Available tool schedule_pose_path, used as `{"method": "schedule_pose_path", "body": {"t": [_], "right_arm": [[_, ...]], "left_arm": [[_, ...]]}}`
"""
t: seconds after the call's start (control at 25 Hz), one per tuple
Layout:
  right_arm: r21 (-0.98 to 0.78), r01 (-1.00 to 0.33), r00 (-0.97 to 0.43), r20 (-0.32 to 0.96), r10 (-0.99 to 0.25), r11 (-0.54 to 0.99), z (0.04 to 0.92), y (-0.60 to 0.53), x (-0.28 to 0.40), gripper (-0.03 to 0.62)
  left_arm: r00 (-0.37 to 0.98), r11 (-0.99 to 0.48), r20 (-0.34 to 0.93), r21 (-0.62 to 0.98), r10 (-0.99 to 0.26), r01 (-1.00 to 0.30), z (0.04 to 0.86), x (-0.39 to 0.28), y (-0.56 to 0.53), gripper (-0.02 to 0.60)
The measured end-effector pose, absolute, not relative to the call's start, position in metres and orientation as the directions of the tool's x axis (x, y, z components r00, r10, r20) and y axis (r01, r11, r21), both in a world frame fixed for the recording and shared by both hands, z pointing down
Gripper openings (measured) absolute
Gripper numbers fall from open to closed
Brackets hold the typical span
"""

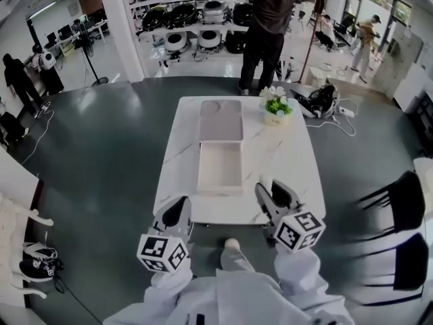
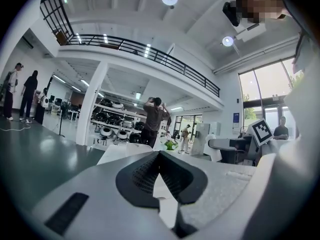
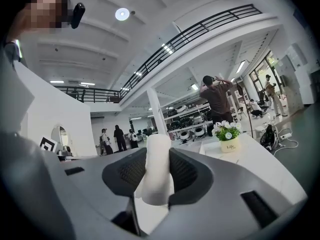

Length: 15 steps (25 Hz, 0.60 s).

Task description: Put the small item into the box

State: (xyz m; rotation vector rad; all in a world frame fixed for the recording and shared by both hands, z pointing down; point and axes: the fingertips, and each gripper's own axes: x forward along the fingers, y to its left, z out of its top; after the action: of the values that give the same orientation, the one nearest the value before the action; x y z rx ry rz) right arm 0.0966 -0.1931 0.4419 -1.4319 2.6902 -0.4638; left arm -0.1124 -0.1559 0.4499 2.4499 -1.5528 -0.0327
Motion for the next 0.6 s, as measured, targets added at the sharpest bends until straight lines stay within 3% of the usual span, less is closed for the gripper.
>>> {"method": "schedule_pose_path", "body": {"t": [0.6], "right_arm": [[-0.3,-0.713,-0.689,0.129,-0.713,0.634,0.461,-0.313,0.076,0.121]], "left_arm": [[0.329,-0.276,0.175,0.27,-0.928,-0.922,0.484,-0.118,-0.25,-0.002]]}}
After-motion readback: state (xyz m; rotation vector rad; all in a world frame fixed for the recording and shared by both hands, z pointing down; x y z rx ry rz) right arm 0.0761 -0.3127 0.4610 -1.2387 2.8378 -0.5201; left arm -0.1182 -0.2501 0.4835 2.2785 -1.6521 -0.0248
